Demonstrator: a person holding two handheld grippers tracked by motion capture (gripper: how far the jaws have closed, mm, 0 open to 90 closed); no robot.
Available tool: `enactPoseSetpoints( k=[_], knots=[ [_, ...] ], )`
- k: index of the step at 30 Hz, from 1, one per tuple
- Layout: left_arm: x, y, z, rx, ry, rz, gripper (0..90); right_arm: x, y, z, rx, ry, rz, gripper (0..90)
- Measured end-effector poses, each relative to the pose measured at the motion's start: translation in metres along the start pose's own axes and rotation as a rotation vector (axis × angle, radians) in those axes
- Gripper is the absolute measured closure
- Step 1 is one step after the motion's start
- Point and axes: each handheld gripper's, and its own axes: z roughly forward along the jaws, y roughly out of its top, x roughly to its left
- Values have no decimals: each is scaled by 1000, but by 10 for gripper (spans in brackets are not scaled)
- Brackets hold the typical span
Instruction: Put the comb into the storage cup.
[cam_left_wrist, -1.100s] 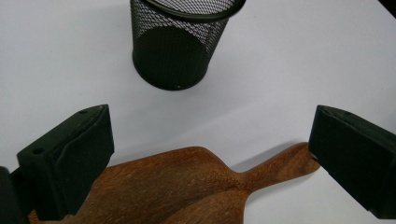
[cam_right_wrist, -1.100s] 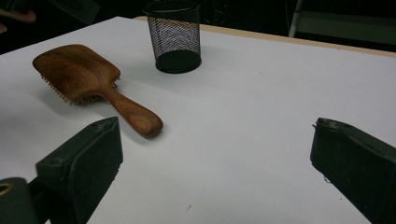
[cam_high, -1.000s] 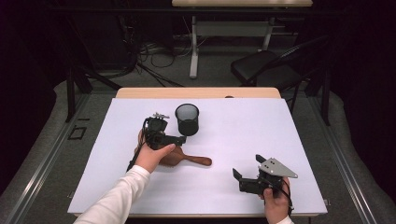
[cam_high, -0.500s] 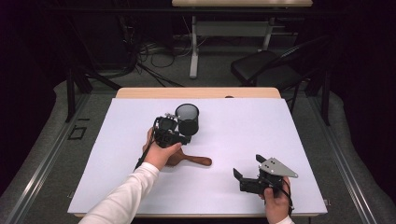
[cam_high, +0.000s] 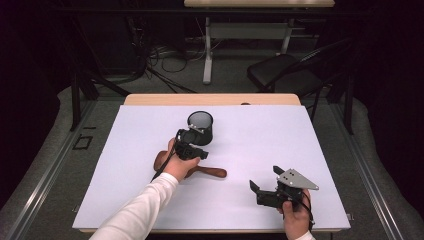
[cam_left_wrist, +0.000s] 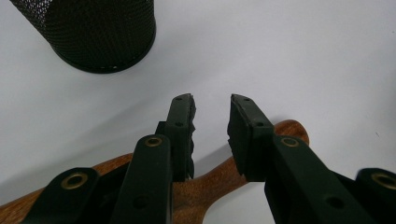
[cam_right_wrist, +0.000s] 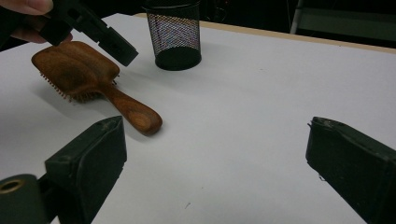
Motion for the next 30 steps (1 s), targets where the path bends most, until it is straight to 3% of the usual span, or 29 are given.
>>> enactPoseSetpoints(
  k=[5,7,9,13,30],
  knots=[
    [-5,-1,4,32,7,-46,721,-1,0,0,0,-2,-2,54],
    [-7,-2,5,40,-3,-111,750,-1,0,0,1,-2,0,55],
    [-7,-2,6,50,-5,-138,768,-1,0,0,1,-1,-2,55],
    [-8,-2,9,58,-2,-133,887,-1,0,1,3,0,0,59],
    [-8,-9,24,83,0,-150,900,-1,-1,1,5,5,-1,69]
  ],
)
